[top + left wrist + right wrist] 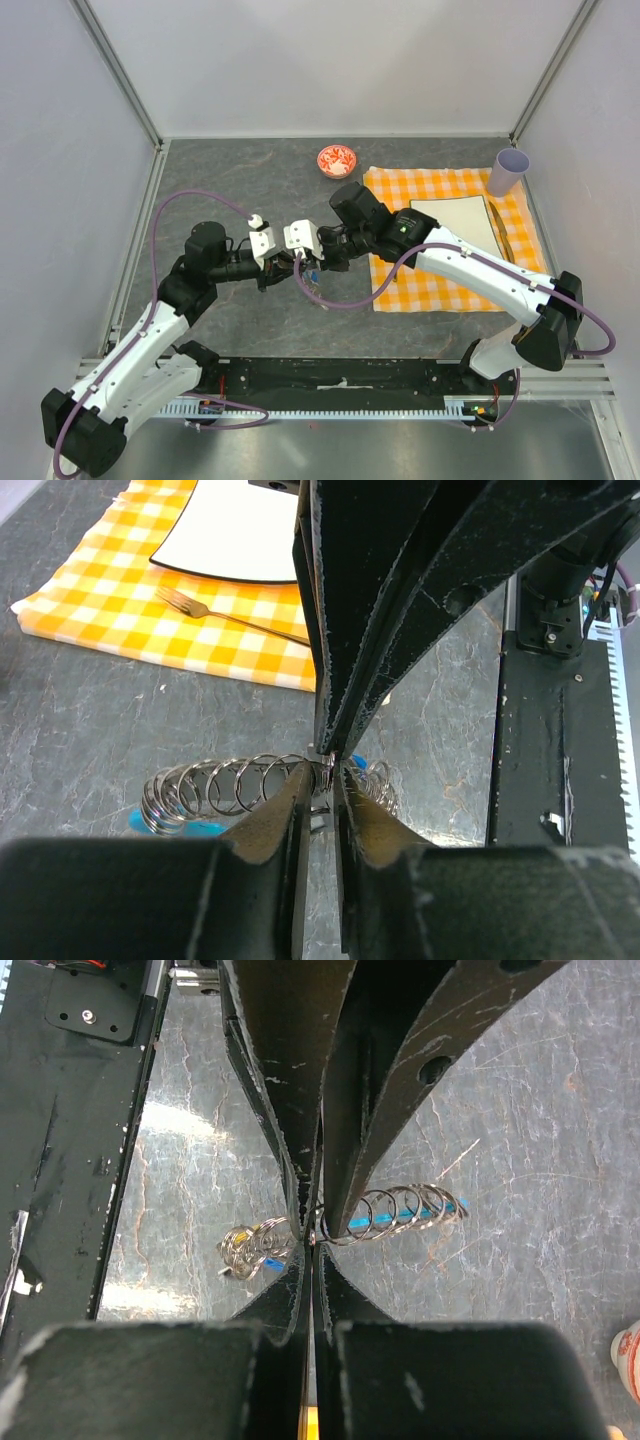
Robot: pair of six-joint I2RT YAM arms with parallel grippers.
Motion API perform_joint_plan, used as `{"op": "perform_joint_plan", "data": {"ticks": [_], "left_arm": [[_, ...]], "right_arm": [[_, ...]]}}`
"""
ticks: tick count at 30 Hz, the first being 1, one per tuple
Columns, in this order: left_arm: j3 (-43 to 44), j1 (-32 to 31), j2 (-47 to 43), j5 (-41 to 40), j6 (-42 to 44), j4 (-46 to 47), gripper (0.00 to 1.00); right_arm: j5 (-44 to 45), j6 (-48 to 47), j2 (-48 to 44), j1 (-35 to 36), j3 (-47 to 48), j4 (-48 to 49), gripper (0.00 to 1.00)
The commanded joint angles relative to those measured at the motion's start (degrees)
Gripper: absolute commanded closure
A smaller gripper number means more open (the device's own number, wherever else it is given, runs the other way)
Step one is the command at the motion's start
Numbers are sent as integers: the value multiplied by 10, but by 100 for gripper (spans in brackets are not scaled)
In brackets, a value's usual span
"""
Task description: Put the keys on the keyring
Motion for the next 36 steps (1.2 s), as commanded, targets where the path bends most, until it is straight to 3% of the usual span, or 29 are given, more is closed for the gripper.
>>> {"op": "perform_joint_plan", "data": {"ticks": [1,3,8,12,14,18,21,28,36], "left_arm": [[30,2,2,19,4,9,78],[31,2,4,22,3,10,79],[32,1,9,34,-2,10,96],[34,1,10,30,-7,14,98],[21,1,-7,12,-20,42,98],[-17,1,-52,-20,-56,122,98],[-35,1,-73,-51,-75,152,98],[-59,2,-85,-55,-109,211,98],[-60,2,-86,-53,-118,230,98]], "right_arm": [[-30,-8,-19,3,1,30,100],[-33,-10,-19,3,1,31,100],[-40,-9,-17,3,4,31,100],[-41,0,-14,3,1,40,100],[-28,13,-25,3,-14,62,86],[4,73,-71,-6,-64,134,77],[36,109,-121,-17,-120,214,64],[52,171,-169,-21,-199,305,64],[27,203,-156,-22,-207,344,66]]}}
